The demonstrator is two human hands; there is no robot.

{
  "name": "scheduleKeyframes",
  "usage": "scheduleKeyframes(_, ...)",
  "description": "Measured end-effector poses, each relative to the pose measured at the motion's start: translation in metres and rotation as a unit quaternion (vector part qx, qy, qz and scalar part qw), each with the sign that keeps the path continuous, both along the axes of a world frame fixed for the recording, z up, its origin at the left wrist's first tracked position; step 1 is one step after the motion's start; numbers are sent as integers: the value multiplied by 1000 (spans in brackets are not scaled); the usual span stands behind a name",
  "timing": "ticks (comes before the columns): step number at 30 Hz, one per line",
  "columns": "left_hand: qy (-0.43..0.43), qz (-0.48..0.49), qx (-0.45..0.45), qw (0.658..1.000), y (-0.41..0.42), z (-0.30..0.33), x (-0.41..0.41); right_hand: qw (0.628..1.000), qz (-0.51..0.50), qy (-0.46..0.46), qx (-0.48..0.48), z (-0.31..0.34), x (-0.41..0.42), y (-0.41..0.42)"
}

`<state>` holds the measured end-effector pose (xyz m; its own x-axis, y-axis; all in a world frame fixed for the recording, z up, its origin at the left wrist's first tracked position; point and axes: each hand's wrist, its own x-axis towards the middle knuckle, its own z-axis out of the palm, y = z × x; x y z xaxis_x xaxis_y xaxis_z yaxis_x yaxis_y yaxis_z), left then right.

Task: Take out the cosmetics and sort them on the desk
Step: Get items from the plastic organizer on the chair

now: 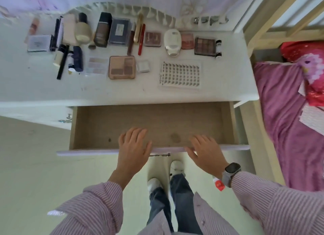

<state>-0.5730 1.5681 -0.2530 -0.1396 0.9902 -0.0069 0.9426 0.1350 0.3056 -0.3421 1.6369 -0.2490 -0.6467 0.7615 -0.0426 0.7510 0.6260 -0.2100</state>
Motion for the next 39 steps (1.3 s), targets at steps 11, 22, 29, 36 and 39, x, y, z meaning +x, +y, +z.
scheduleKeyframes(11, 61, -84, -9, 995, -32, -22, -30, 994, -36, -101, -8, -19, 21, -12)
scheduleKeyframes(22, 146, -129, 61, 979, -4, -18, -36, 994, -13, -95, 45, -4, 25, 29)
scheduleKeyframes(29, 154, -146, 95, 973, -2, -23, -37, 996, -1, -61, 70, -9, 26, 32)
scheduleKeyframes(36, 166, -127, 85, 974, -5, -23, -38, 994, 9, -43, 101, -13, 28, 29)
scheduleKeyframes(39, 178, -128, 76, 973, -3, -23, -38, 993, 22, -43, 109, -15, 30, 32)
